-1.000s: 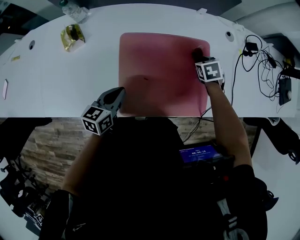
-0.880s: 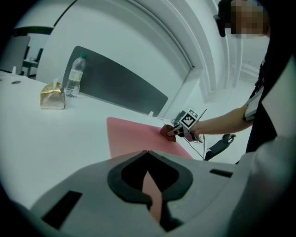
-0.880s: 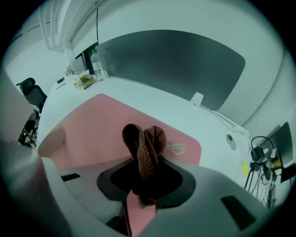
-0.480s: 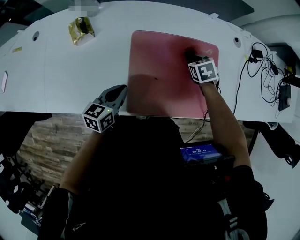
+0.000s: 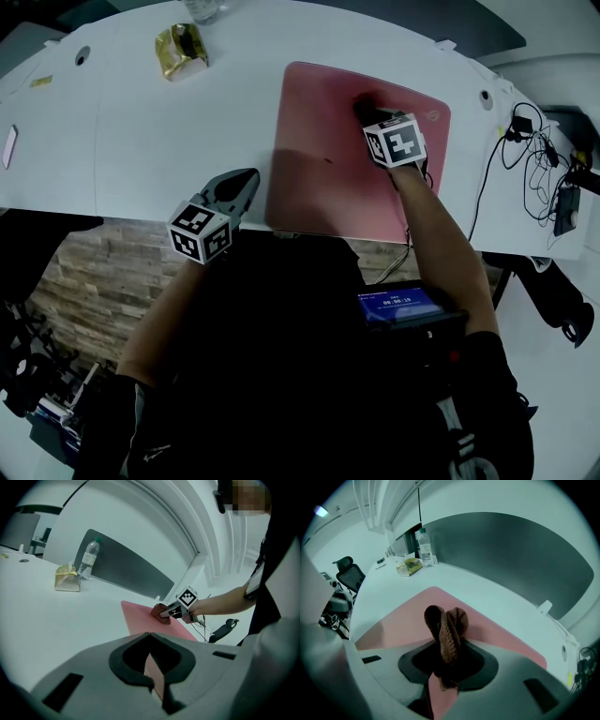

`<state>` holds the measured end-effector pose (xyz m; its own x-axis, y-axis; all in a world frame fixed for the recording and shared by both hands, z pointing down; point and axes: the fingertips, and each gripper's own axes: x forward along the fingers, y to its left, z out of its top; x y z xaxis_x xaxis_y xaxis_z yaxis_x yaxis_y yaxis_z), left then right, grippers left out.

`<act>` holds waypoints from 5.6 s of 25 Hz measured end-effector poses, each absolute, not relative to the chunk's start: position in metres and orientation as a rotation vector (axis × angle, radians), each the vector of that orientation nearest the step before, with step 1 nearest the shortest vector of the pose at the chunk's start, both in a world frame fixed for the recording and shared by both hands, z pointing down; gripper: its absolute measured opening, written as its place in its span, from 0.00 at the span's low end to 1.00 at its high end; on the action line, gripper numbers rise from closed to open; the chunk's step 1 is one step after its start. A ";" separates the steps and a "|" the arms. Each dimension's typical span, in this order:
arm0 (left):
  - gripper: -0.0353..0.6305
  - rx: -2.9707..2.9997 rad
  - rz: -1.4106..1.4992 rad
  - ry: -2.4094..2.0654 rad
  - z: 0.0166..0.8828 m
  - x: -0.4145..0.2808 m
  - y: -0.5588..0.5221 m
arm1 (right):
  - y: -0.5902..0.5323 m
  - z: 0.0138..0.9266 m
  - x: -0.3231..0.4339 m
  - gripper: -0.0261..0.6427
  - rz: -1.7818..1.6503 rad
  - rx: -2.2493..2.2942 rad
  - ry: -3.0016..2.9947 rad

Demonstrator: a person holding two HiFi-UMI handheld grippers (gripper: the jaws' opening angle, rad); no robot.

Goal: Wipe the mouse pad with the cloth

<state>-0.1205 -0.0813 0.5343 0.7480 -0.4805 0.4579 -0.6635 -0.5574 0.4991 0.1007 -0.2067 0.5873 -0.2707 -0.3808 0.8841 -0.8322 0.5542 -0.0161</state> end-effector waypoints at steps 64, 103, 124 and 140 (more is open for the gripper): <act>0.06 2.278 0.428 -0.886 0.528 -0.111 -0.093 | -0.289 0.583 0.044 0.22 0.769 1.055 -2.070; 0.06 2.375 0.526 -0.789 0.518 0.064 -0.074 | -0.247 0.588 0.307 0.22 0.851 1.311 -1.975; 0.07 2.415 0.491 -0.820 0.506 0.047 -0.051 | -0.218 0.575 0.371 0.22 0.815 1.536 -1.869; 0.06 2.514 0.395 -0.818 0.485 0.019 -0.048 | -0.181 0.481 0.317 0.22 0.631 1.530 -2.138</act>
